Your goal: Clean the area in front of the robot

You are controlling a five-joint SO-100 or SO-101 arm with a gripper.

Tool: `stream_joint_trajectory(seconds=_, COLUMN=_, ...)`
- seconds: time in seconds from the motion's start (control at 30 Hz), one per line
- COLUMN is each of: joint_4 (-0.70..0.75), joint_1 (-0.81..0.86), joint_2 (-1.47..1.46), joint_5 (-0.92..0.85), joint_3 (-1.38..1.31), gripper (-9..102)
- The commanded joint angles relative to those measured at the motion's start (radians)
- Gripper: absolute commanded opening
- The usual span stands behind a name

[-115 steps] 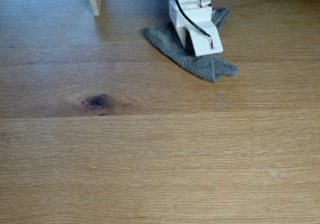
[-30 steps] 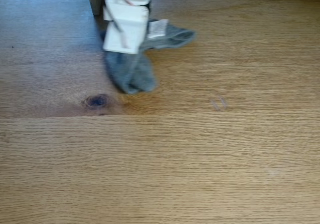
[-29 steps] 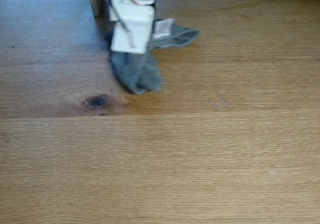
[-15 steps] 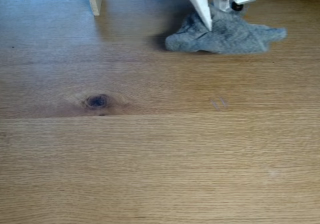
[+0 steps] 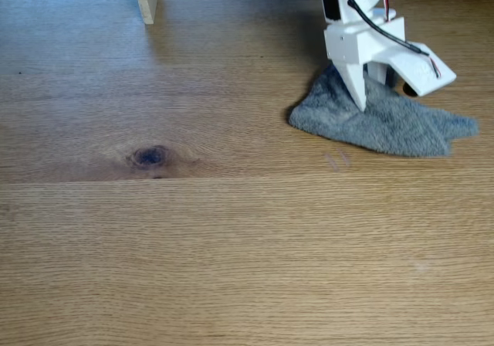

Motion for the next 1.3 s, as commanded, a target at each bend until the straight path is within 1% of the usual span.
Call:
stream_joint_trajectory(seconds=0.0, joint_4=-0.052, joint_1=0.025, joint_2=-0.080, joint_5=-0.020, joint_3=-0.222, gripper=0)
stream_joint_trajectory(seconds=0.2, joint_4=-0.169, joint_1=0.091, joint_2=-0.295, joint_5=-0.052, joint_3=-0.316, gripper=0)
stream_joint_trajectory(seconds=0.3, joint_4=-0.219, joint_1=0.173, joint_2=-0.356, joint_5=-0.057, joint_3=-0.328, gripper=0)
stream_joint_trajectory(seconds=0.43, joint_4=-0.230, joint_1=0.313, joint_2=-0.391, joint_5=-0.046, joint_3=-0.328, gripper=0)
stream_joint_trajectory(seconds=0.67, joint_4=-0.129, joint_1=0.525, joint_2=-0.367, joint_5=0.023, joint_3=-0.319, gripper=0)
stream_joint_trajectory(seconds=0.73, joint_4=-0.046, joint_1=0.565, joint_2=-0.342, joint_5=0.044, joint_3=-0.316, gripper=0)
stream_joint_trajectory(seconds=0.8, joint_4=0.081, joint_1=0.583, joint_2=-0.314, joint_5=0.074, joint_3=-0.314, gripper=0)
stream_joint_trajectory(seconds=0.9, joint_4=0.244, joint_1=0.548, joint_2=-0.268, joint_5=0.100, joint_3=-0.314, gripper=0)
stream_joint_trajectory(seconds=1.03, joint_4=0.380, joint_1=0.403, joint_2=-0.190, joint_5=0.104, joint_3=-0.314, gripper=0)
stream_joint_trajectory(seconds=1.13, joint_4=0.414, joint_1=0.261, joint_2=-0.144, joint_5=0.103, joint_3=-0.314, gripper=0)
stream_joint_trajectory(seconds=1.27, joint_4=0.387, joint_1=0.086, joint_2=-0.120, joint_5=0.100, joint_3=-0.314, gripper=0)
